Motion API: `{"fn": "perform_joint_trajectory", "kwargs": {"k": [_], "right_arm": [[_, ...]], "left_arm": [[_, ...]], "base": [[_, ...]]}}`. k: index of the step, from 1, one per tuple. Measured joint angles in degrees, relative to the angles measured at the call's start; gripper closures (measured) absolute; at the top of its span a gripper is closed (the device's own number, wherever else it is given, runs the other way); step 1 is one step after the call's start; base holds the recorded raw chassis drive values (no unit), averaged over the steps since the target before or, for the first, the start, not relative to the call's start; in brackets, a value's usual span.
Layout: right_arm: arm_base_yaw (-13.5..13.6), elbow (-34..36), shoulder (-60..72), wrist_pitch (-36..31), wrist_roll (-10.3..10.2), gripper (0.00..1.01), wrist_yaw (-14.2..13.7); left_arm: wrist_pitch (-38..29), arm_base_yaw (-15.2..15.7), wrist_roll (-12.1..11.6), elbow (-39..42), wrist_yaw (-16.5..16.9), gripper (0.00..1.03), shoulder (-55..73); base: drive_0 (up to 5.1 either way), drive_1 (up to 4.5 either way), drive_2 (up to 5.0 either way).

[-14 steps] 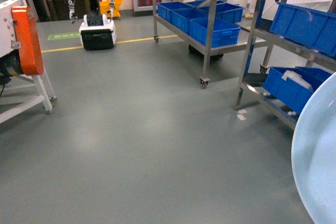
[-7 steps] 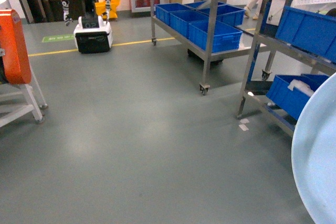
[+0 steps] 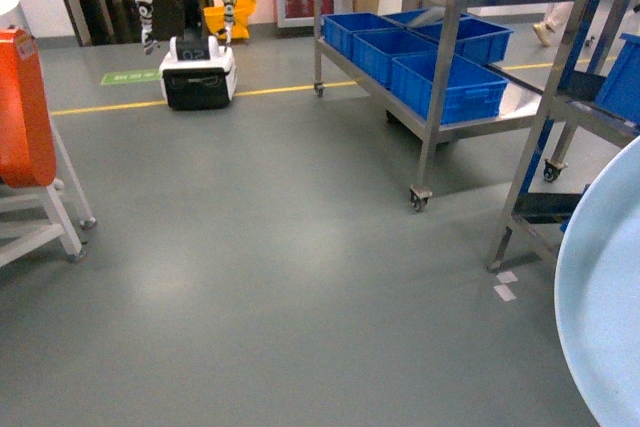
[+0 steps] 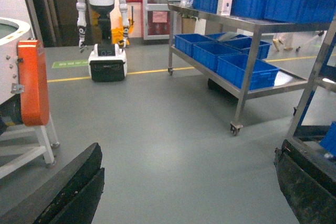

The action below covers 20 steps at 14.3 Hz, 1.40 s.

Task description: Place blue tray on left shelf second layer neatly

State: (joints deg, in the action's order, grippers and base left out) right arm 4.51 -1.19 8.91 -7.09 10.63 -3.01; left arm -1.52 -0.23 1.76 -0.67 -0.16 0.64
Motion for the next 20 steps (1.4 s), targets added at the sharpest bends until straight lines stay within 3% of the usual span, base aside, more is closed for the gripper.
{"fn": "perform_joint_trajectory", "kwargs": {"k": [20], "right_arm": [[0.0, 0.0, 0.2, 0.1, 0.0, 0.99, 0.0]], "left_arm": [[0.0, -0.1, 0.0, 0.0, 0.1, 0.05, 0.0]], "base": [[-0.1, 4.22, -4.4]]}}
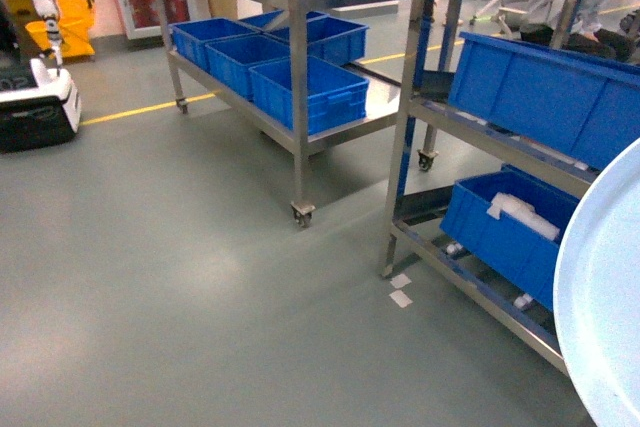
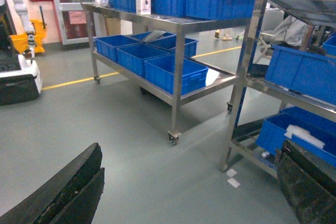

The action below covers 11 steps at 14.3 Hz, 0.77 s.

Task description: Place blue tray on left shelf second layer neatly

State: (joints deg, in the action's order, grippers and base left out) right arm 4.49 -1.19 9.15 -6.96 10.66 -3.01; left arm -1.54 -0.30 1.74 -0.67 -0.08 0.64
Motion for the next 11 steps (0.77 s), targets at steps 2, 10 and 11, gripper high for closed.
{"fn": "perform_joint_trajectory", "kwargs": {"k": [2, 10, 11], "right_arm": [[0.0, 0.0, 0.0, 0.0, 0.0, 0.99, 0.0], [0.0, 0.0, 0.0, 0.0, 0.0, 0.99, 0.0], [0.0, 0.0, 0.0, 0.0, 0.0, 0.99, 0.0]], "left_arm": [[0.0, 0.0, 0.0, 0.0, 0.0, 0.05, 0.0], [0.0, 0.0, 0.0, 0.0, 0.0, 0.05, 0.0], [0.0, 0.0, 0.0, 0.0, 0.0, 0.05, 0.0]], "base": [[-0.1, 4.22, -4.4], [-0.1, 4.22, -4.4], [-0.1, 4.22, -4.4]]}}
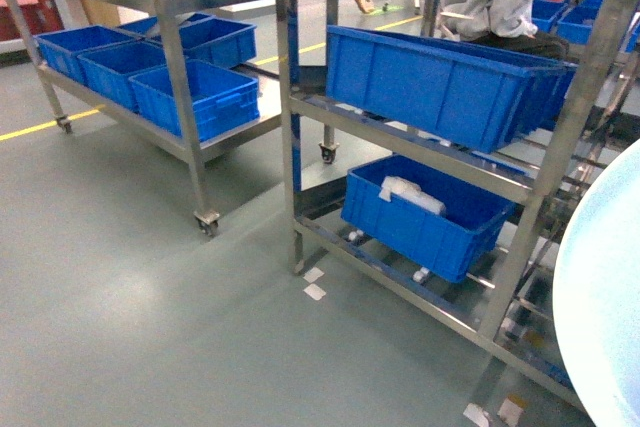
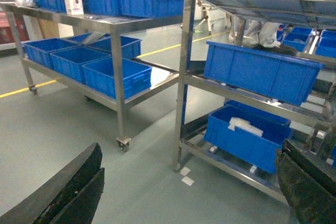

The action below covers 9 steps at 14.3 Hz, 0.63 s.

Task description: Place blue tray on left shelf second layer neatly

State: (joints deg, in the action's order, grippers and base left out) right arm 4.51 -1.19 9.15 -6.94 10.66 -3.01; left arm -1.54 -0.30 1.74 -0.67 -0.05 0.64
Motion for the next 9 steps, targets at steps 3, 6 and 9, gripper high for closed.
{"fn": "perform_joint_trajectory", "kwargs": {"k": [3, 6, 9], "right_arm": [[0.0, 0.0, 0.0, 0.0, 0.0, 0.99, 0.0], [0.0, 0.0, 0.0, 0.0, 0.0, 0.99, 0.0], [0.0, 0.0, 0.0, 0.0, 0.0, 0.99, 0.0]], "left_arm": [[0.0, 0.0, 0.0, 0.0, 0.0, 0.05, 0.0], [0.0, 0.0, 0.0, 0.0, 0.0, 0.05, 0.0], [0.0, 0.0, 0.0, 0.0, 0.0, 0.05, 0.0]], "base": [[-0.1, 4.22, -4.4], [-0.1, 4.22, -4.4], [-0.1, 4.22, -4.4]]}}
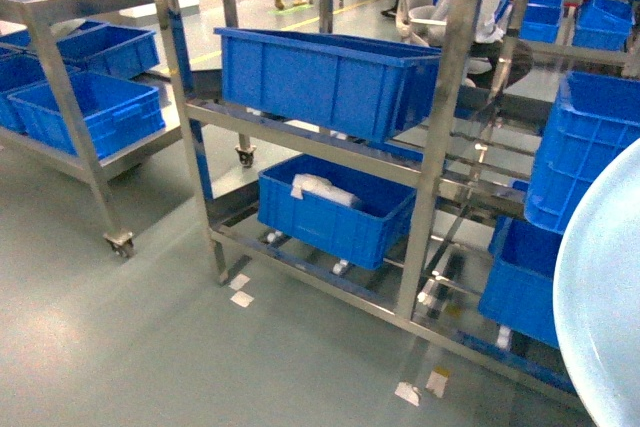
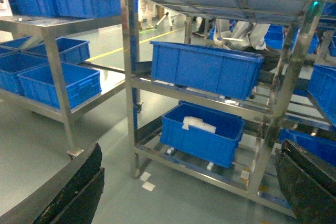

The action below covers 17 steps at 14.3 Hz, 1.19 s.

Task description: Place blue tray on left shelf second layer neatly

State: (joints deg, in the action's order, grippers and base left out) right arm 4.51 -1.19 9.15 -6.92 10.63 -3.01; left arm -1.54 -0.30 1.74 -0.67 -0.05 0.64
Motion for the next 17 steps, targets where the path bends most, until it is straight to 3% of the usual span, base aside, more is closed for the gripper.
{"fn": "perform_joint_trajectory", "kwargs": {"k": [3, 17], "right_arm": [[0.0, 0.0, 0.0, 0.0, 0.0, 0.99, 0.0], [0.0, 0.0, 0.0, 0.0, 0.0, 0.99, 0.0]], "left_arm": [[0.0, 0.0, 0.0, 0.0, 0.0, 0.05, 0.0], [0.0, 0.0, 0.0, 0.0, 0.0, 0.05, 0.0]], "base": [[-0.1, 4.22, -4.4], [-1.9, -1.92, -1.9]]}}
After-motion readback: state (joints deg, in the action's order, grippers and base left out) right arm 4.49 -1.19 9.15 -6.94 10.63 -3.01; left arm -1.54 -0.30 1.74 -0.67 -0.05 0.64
